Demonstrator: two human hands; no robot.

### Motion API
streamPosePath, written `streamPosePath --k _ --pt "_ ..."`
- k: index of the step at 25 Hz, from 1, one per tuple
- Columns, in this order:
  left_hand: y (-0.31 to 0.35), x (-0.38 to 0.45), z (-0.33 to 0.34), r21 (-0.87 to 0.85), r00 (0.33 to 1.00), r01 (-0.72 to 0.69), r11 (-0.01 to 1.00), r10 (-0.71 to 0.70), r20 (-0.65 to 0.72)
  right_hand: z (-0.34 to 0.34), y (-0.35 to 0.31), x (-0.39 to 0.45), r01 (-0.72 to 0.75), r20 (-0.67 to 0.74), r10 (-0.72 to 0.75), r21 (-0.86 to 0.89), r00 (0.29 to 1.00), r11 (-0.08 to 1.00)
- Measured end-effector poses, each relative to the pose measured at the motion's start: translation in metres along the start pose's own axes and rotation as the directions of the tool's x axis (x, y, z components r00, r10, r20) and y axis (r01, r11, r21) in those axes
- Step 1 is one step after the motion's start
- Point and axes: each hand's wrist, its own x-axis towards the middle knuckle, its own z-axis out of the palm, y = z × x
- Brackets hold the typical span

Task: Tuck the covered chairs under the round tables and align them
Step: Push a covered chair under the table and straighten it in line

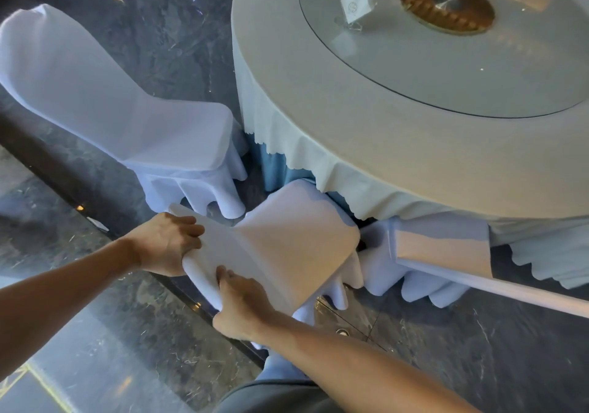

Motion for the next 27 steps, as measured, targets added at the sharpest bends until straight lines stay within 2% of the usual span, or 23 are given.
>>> streamPosePath --k 3,7,9,13,19,27 --pt "0.001 0.017 0.010 0.000 0.992 0.130 0.992 -0.130 0.006 -0.024 0.019 0.000 0.018 -0.058 -0.020 -0.026 0.998 0.999" --pt "0.019 0.065 0.028 -0.107 0.948 0.304 0.947 -0.289 0.136 -0.054 0.060 -0.001 -0.054 -0.147 0.033 -0.141 0.989 0.989" --pt "0.035 0.097 0.030 -0.219 0.948 0.304 0.927 -0.271 0.165 -0.070 0.086 0.000 -0.085 -0.162 0.050 -0.223 0.986 0.971" --pt "0.058 0.149 0.039 -0.296 0.949 0.313 0.902 -0.286 0.133 -0.096 0.136 -0.006 -0.129 -0.182 0.073 -0.317 0.981 0.940" --pt "0.046 0.207 0.044 -0.293 0.953 0.302 0.907 -0.288 0.091 -0.134 0.177 0.007 -0.143 -0.244 0.066 -0.315 0.968 0.938" --pt "0.027 0.260 0.037 -0.246 0.946 0.322 0.914 -0.302 0.117 -0.170 0.208 0.027 -0.207 -0.295 0.129 -0.252 0.947 0.945"
